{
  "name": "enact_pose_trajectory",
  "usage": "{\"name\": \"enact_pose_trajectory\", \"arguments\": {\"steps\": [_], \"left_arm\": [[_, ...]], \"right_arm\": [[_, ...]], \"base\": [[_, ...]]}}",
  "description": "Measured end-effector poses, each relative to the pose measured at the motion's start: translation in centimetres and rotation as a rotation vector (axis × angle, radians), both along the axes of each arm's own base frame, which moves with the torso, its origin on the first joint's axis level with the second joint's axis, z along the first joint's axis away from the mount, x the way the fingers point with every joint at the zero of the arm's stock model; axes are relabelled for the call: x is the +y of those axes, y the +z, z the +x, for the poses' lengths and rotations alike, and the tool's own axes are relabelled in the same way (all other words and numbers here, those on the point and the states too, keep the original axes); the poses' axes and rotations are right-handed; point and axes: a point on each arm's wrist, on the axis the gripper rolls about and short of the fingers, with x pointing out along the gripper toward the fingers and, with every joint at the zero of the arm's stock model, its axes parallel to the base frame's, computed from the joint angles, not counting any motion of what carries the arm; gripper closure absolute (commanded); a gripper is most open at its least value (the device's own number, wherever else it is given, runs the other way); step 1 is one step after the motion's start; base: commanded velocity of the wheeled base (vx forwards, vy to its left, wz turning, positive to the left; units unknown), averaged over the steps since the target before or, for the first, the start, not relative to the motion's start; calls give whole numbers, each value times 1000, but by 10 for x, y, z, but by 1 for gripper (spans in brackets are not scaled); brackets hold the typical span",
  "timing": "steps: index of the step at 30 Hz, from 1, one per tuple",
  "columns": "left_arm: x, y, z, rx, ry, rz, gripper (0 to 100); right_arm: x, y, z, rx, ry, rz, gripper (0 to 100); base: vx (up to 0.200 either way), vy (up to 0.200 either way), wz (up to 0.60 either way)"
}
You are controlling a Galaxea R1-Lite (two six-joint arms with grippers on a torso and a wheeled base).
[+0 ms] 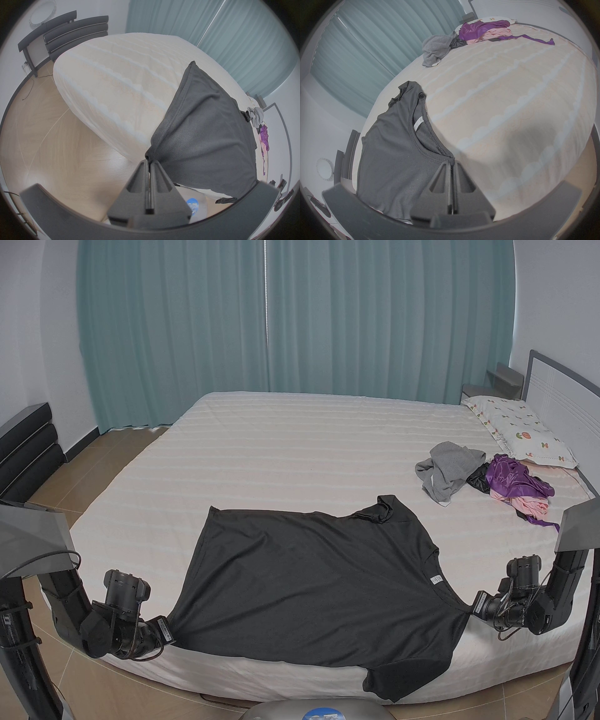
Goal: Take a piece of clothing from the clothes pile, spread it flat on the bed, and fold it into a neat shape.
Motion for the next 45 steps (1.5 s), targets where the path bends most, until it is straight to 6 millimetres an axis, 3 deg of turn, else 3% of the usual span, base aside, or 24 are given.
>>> {"name": "enact_pose_trajectory", "arguments": {"steps": [14,15,16,17,24,31,37,45], "left_arm": [[0,-7,-4,33,-14,14,100],[0,-7,-4,33,-15,14,0],[0,-7,-4,34,-15,15,0],[0,-7,-5,37,-14,14,0],[0,-4,-2,16,-6,-6,0],[1,13,5,-55,37,-105,0],[3,35,15,-172,101,-182,0],[7,50,20,-253,135,-224,0]], "right_arm": [[-9,-1,-5,10,-35,-51,100],[-9,-2,-4,11,-34,-53,100],[-9,-2,-4,6,-33,-54,100],[-10,-2,-3,-2,-32,-55,0],[-9,0,-3,-33,-28,-34,0],[-11,22,-1,-109,-60,-3,0],[3,40,-1,-164,-60,51,0],[10,47,-3,-182,-39,63,0]], "base": [[0,0,0],[0,0,0],[0,0,0],[0,0,0],[0,0,0],[0,0,0],[0,0,0],[0,0,0]]}}
